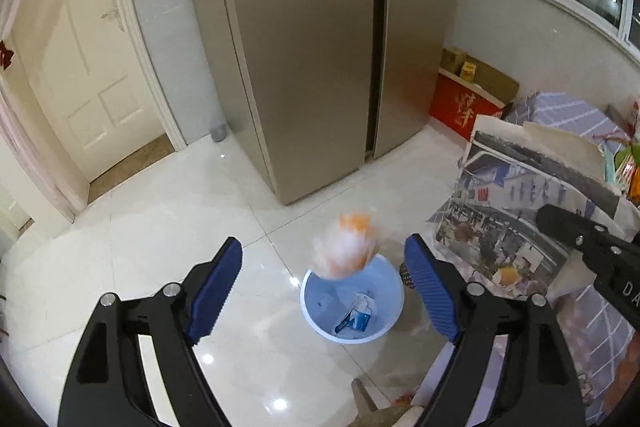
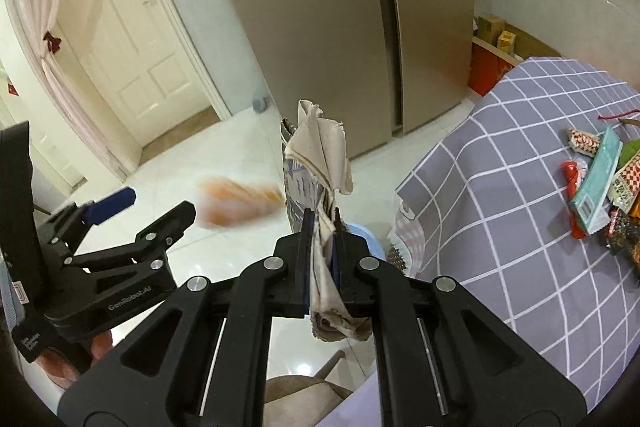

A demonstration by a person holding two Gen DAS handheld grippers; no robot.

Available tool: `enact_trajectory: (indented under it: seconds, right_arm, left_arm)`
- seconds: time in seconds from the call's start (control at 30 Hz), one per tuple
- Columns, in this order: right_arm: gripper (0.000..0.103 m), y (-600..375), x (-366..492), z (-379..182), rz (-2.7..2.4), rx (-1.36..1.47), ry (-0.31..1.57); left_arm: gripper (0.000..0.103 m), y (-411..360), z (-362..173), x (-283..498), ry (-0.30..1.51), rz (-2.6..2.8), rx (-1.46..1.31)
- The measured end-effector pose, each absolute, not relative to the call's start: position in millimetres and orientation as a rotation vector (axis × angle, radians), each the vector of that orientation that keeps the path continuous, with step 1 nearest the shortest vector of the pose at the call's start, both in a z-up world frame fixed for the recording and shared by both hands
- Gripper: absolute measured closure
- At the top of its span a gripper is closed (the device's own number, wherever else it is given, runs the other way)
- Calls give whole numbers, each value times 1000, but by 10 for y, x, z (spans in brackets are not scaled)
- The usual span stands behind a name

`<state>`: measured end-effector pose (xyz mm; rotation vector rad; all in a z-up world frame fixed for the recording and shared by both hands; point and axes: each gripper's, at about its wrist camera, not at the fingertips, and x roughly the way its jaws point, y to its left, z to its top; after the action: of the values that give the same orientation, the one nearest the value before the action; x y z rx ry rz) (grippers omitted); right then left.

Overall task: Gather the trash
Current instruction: 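Carry both items over the blue bin and open both tools to drop them, then move both open tools back over the remaining wrappers on the table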

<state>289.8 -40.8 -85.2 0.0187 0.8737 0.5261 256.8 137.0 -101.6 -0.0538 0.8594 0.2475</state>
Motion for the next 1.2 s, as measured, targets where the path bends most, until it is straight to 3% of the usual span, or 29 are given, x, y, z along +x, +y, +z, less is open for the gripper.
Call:
enact_trajectory:
  seconds: [0.4, 0.47, 0.5, 0.53, 0.57, 1.2]
  right_arm:
    - [95, -109, 2896, -1187, 533, -55, 967]
    - [88, -41, 2931, -1201, 551, -49, 971]
    - [82, -5, 2954, -1192, 565, -45, 962]
    - [47, 28, 2976, -1174, 585, -42, 951]
    - [23, 53, 2987, -1138, 599, -35, 928]
    - [23, -184, 2806, -1085, 615, -61, 901]
  left_arm:
    - [21, 1621, -1386, 2360, 962, 303, -115]
    - [21, 1687, -1414, 2314, 974, 322, -119]
    - [21, 1724, -1421, 2292, 980, 334, -119]
    - [21, 1776, -1424, 2273, 982, 343, -121]
    - [21, 1818, -1414, 2245, 982, 354, -129]
    - [21, 1864, -1248, 2109, 945, 385, -154]
